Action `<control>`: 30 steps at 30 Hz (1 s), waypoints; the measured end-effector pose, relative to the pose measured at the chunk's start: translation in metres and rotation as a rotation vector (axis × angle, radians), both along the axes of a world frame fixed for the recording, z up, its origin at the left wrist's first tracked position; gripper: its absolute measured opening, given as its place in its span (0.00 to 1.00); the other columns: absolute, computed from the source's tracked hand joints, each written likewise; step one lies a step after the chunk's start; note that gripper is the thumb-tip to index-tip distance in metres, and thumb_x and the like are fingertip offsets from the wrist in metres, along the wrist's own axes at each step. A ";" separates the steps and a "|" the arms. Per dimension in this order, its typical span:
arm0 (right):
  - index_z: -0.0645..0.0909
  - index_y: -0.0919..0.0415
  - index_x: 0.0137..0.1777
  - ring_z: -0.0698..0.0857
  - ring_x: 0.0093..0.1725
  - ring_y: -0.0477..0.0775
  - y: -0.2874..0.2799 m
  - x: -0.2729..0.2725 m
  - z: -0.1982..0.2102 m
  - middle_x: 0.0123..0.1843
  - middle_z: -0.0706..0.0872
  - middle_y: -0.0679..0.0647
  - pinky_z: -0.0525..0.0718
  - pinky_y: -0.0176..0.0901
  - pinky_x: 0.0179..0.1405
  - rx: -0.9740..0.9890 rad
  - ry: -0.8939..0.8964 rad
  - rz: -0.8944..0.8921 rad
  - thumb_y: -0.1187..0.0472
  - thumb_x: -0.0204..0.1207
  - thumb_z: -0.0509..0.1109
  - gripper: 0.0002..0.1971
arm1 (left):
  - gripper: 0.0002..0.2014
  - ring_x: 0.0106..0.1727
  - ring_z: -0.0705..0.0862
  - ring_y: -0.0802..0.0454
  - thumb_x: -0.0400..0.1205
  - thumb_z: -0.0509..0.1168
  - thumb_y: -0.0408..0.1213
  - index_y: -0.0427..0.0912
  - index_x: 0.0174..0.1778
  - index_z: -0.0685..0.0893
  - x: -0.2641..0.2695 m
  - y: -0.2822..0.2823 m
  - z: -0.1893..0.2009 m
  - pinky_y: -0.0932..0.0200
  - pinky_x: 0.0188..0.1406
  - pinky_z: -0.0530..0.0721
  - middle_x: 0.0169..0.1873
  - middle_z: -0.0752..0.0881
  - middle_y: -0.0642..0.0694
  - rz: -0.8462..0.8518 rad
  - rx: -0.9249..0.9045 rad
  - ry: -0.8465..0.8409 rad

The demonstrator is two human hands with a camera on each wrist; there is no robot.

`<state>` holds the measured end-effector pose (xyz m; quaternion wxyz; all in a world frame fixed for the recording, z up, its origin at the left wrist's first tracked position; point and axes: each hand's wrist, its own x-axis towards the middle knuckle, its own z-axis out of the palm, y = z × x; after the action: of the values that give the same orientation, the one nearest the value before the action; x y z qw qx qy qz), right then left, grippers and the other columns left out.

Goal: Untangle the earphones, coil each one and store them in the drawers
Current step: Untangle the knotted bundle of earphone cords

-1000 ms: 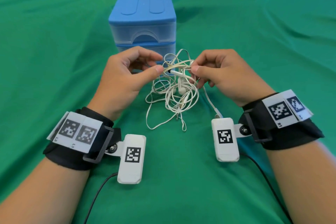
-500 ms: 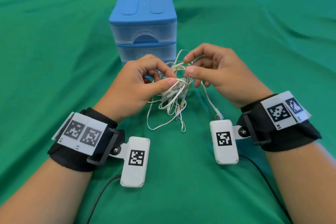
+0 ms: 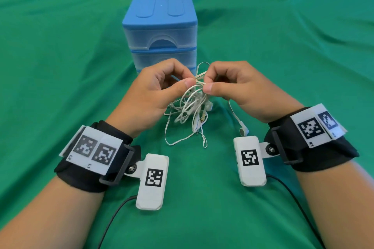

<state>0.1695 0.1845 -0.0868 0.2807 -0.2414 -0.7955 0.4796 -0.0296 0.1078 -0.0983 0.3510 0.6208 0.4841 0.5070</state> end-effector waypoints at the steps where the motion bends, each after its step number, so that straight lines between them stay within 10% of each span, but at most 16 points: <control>1: 0.80 0.67 0.42 0.72 0.29 0.36 0.000 0.000 0.000 0.29 0.78 0.39 0.69 0.25 0.33 -0.005 -0.026 0.019 0.65 0.79 0.70 0.07 | 0.04 0.38 0.78 0.52 0.84 0.70 0.35 0.37 0.49 0.83 0.000 0.000 0.000 0.58 0.40 0.78 0.39 0.84 0.44 0.000 -0.003 0.004; 16: 0.81 0.56 0.30 0.73 0.35 0.40 0.014 0.009 -0.004 0.37 0.76 0.45 0.67 0.42 0.42 0.058 -0.199 -0.314 0.50 0.64 0.74 0.11 | 0.05 0.34 0.70 0.57 0.87 0.65 0.35 0.46 0.45 0.80 -0.004 0.003 -0.002 0.61 0.34 0.69 0.34 0.77 0.56 0.136 0.014 0.017; 30: 0.80 0.59 0.29 0.70 0.26 0.46 0.022 0.011 -0.008 0.25 0.74 0.46 0.71 0.40 0.33 0.042 -0.123 -0.596 0.55 0.72 0.78 0.15 | 0.06 0.29 0.69 0.55 0.84 0.67 0.38 0.46 0.41 0.81 -0.006 0.006 -0.005 0.60 0.32 0.68 0.30 0.75 0.51 0.259 -0.055 0.002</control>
<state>0.1800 0.2066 -0.0945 0.3651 -0.4870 -0.7149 0.3442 -0.0359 0.1141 -0.1036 0.2989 0.5438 0.5742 0.5341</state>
